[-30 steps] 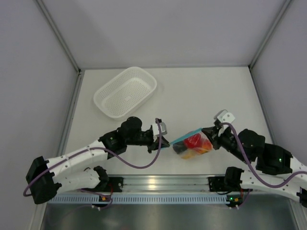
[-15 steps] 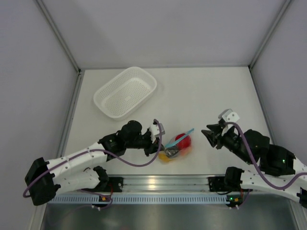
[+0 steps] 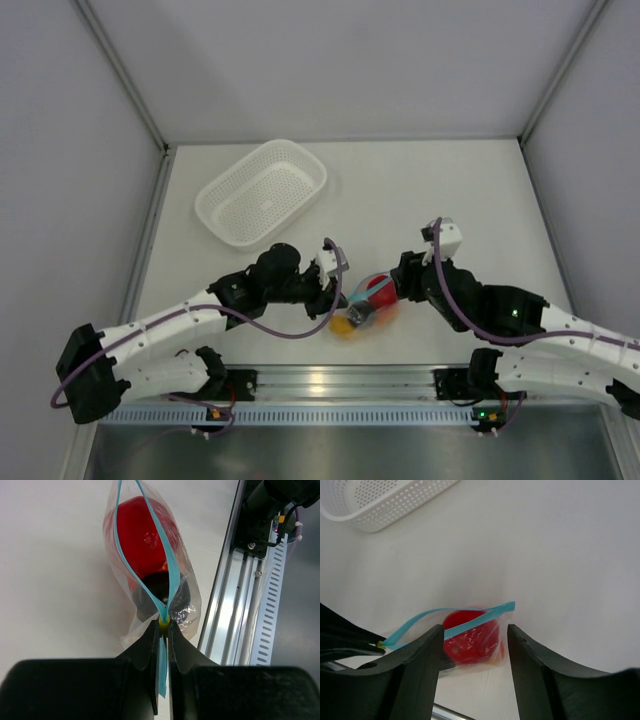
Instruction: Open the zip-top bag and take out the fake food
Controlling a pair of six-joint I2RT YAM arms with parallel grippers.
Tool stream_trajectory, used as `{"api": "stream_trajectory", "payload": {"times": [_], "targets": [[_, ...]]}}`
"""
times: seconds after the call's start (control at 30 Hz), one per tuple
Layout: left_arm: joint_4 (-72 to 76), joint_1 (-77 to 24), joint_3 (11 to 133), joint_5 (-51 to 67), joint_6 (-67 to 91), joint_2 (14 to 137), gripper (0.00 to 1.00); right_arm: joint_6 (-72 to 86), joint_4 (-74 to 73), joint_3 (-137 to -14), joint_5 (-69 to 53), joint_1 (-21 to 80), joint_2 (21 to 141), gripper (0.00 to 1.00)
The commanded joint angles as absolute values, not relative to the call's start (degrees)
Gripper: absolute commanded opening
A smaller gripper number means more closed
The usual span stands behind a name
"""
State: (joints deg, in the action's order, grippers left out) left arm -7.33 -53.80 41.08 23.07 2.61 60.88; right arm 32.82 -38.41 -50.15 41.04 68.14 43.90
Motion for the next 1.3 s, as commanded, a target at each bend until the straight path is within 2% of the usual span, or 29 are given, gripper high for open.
{"api": "stream_trajectory", "payload": {"times": [0.0, 0.33, 0.63, 0.73, 0.87, 1.17, 1.27], "targets": [[-5.54, -54.31, 43.77, 23.03, 3.69, 61.70, 0.00, 42.18, -35.86, -49.05, 43.51, 68.47, 44.56, 0.55], [-5.54, -56.16, 44.82, 22.41, 3.69, 61.88, 0.00, 49.04, -36.56, -45.97, 43.42, 68.55, 52.29, 0.54], [-5.54, -57.13, 44.74, 20.57, 3.60, 61.79, 0.00, 53.08, -36.92, -42.02, 42.80, 68.55, 49.84, 0.48], [-5.54, -57.56, 45.17, 20.92, 3.34, 61.70, 0.00, 54.14, -37.17, -40.08, 43.59, 68.47, 48.87, 0.55], [-5.54, -59.15, 45.97, 21.19, 2.64, 62.05, 0.00, 56.07, -40.78, -41.04, 47.63, 68.47, 49.04, 0.57], [-5.45, -59.94, 46.93, 19.07, 2.64, 62.23, 0.00, 55.46, -40.97, -40.96, 47.38, 66.10, 50.45, 0.38], [-5.54, -59.94, 46.85, 18.11, 2.46, 62.14, 0.00, 54.50, -38.59, -39.91, 46.32, 64.60, 48.79, 0.22]]}}
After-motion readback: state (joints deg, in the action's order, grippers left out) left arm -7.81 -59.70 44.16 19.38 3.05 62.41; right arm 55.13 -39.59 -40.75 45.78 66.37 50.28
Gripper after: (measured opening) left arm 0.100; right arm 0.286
